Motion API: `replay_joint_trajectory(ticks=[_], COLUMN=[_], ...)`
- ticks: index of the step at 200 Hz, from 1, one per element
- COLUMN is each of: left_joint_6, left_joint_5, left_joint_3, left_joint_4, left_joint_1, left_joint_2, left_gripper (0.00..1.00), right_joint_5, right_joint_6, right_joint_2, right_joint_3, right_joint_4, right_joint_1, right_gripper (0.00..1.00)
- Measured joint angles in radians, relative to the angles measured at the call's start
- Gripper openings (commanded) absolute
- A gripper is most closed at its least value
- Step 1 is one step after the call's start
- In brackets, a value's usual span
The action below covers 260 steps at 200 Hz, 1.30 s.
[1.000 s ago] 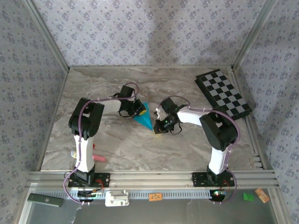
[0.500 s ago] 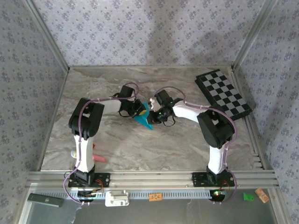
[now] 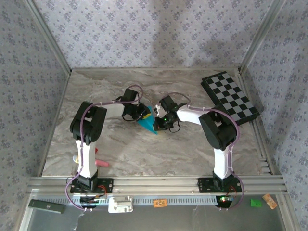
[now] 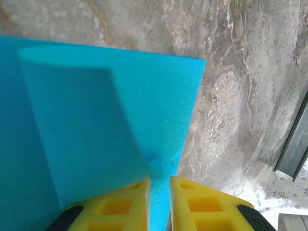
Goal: Fold a paper plane with a square sheet of paper (pick it up from the middle)
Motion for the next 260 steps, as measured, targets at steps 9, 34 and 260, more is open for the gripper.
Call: replay_joint_trajectory(ticks=[9, 34, 260], left_joint_6=[0.017, 0.063, 0.194], left_joint_5=[-0.002, -0.012, 0.039], left_joint_3=[-0.019, -0.066, -0.067], left_joint_4=[-0.001, 0.011, 0.01], left_joint_1=[-0.002, -0.01, -0.045], left_joint_2=[-0.027, -0.109, -0.021], left_gripper=[0.19, 0.17, 0.1], right_joint_5=[0.0, 0.0, 0.038], right_joint_6=[-0.003, -0.008, -0.078], right_joint_2=[0.0, 0.0, 0.011], right_joint_3=[0.0, 0.001, 0.048], right_joint_4=[-0.003, -0.007, -0.12], right_joint_1=[0.0, 0.0, 0.007], right_gripper=[0.07, 0.07, 0.06])
